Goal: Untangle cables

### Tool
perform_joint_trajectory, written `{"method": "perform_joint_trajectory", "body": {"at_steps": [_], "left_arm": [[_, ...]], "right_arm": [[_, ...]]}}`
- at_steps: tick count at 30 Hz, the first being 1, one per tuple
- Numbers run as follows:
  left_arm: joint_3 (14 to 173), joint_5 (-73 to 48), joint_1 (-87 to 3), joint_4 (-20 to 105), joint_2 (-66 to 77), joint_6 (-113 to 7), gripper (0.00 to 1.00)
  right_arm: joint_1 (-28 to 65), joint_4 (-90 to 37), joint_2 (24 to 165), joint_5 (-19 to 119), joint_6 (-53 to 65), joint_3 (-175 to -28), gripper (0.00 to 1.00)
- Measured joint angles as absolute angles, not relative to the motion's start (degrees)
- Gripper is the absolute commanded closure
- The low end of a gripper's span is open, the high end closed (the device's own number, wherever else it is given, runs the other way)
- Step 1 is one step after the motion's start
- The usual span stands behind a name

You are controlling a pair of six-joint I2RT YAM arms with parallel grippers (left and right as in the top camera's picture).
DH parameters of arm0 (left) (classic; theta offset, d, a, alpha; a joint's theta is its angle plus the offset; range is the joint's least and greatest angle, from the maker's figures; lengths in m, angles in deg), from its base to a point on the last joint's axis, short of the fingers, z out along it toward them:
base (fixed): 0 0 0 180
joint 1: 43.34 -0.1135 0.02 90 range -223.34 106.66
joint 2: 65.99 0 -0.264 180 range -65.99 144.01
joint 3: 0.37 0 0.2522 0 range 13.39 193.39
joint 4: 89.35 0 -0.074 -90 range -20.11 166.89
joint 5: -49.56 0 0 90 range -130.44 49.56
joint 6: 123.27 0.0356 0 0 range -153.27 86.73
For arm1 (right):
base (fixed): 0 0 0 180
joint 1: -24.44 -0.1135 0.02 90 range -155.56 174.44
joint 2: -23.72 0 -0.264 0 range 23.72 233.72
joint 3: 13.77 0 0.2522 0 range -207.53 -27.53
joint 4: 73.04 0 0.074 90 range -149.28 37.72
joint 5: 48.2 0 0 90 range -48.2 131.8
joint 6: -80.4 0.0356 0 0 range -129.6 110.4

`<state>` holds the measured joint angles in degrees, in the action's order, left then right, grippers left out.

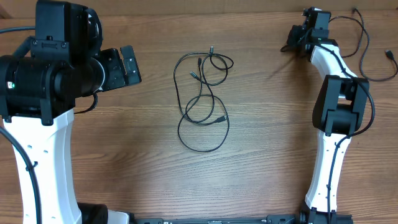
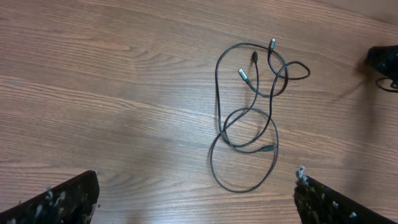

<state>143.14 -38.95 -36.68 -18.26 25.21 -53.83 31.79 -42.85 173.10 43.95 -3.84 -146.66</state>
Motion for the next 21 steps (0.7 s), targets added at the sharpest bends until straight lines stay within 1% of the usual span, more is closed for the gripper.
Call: {"method": "perform_joint_trajectory", "body": {"at_steps": [6, 15, 21], "left_arm": [[143.14, -38.95, -36.68, -18.22, 25.21, -53.83, 0.00], [143.14, -38.97, -36.68, -17.41, 25.21, -53.83, 0.00], [143.14, -38.95, -36.68, -17.41, 25.21, -53.85, 0.00]], "right_arm": [[35.33, -42.50, 173.10, 42.83, -5.78, -146.69, 0.96], [48.51, -42.07, 173.10, 41.30, -10.55, -146.77, 0.96], [52.73, -42.76, 173.10, 38.59, -11.95, -146.77, 0.96]]}}
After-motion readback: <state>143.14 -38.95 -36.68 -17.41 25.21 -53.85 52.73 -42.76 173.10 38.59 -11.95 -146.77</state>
